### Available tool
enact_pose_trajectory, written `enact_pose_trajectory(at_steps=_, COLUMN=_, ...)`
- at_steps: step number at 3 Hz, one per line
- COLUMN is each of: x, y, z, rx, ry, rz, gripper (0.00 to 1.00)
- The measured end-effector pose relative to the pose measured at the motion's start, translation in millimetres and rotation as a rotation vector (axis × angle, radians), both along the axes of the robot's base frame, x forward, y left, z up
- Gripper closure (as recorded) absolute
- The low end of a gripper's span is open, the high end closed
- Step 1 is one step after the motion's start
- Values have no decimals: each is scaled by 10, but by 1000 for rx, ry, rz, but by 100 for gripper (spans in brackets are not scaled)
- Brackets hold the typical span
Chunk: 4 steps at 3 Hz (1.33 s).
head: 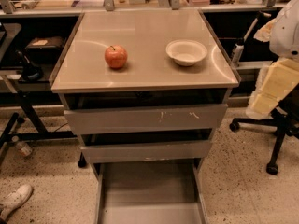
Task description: Place apple into bottom drawer
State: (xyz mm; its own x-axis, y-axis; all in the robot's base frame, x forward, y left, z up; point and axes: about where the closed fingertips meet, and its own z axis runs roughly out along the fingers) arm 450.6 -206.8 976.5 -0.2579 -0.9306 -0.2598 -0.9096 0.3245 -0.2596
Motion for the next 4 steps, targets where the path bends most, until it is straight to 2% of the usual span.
enact_pose_trajectory(at_steps=1, x=362, y=237, z=-39, rx=73, ry=-31, rz=-56, gripper=0)
enact_pose_trajectory(at_steps=2, x=762, y=479, z=-76, rx=150, ry=-26, rz=-86, gripper=0)
enact_pose_trajectory(at_steps=4, x=794, y=547, z=-137, rx=173, ry=-32, rz=-79, gripper=0)
